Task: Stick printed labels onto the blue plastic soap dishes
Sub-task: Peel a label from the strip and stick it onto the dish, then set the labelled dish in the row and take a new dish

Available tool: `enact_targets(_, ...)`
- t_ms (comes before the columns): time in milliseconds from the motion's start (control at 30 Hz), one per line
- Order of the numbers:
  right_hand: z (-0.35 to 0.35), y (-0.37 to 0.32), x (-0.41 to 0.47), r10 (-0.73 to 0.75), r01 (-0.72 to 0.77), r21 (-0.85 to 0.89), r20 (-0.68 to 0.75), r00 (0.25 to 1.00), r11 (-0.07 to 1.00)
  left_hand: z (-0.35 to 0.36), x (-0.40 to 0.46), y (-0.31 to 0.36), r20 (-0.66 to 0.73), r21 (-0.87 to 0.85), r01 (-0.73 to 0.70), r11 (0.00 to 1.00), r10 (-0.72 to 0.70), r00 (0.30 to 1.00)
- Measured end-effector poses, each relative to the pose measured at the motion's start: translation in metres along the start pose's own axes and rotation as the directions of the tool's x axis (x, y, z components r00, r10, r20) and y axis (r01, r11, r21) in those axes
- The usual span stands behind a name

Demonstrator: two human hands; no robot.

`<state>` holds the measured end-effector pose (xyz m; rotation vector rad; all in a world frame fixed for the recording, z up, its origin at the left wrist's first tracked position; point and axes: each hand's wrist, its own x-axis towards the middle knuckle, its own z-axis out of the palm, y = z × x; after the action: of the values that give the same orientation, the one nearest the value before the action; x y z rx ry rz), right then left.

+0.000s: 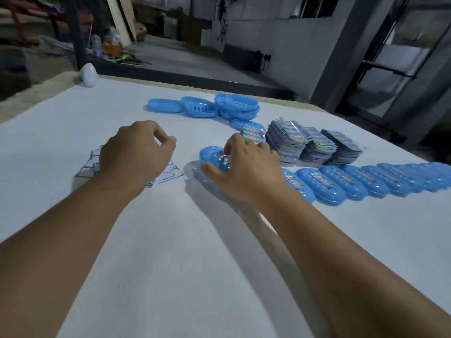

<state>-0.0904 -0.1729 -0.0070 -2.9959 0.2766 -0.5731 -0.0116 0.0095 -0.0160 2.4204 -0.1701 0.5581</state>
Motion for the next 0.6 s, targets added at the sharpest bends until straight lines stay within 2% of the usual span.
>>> enact_targets(167,-0.007,0.023,-0.027,0.136,-0.125,-0.154,0.065,0.989,0.98,-0.002,-0.003,0.002,0.022,0.019,0.002,1.0,-0.002,1.0)
enact_targets(600,-0.012,0.042,-0.045,0.217,-0.215,-0.103,0.014,0.976,0.971,-0.005,-0.007,0.002,0.035,-0.024,-0.043,0.999,0.044,0.998)
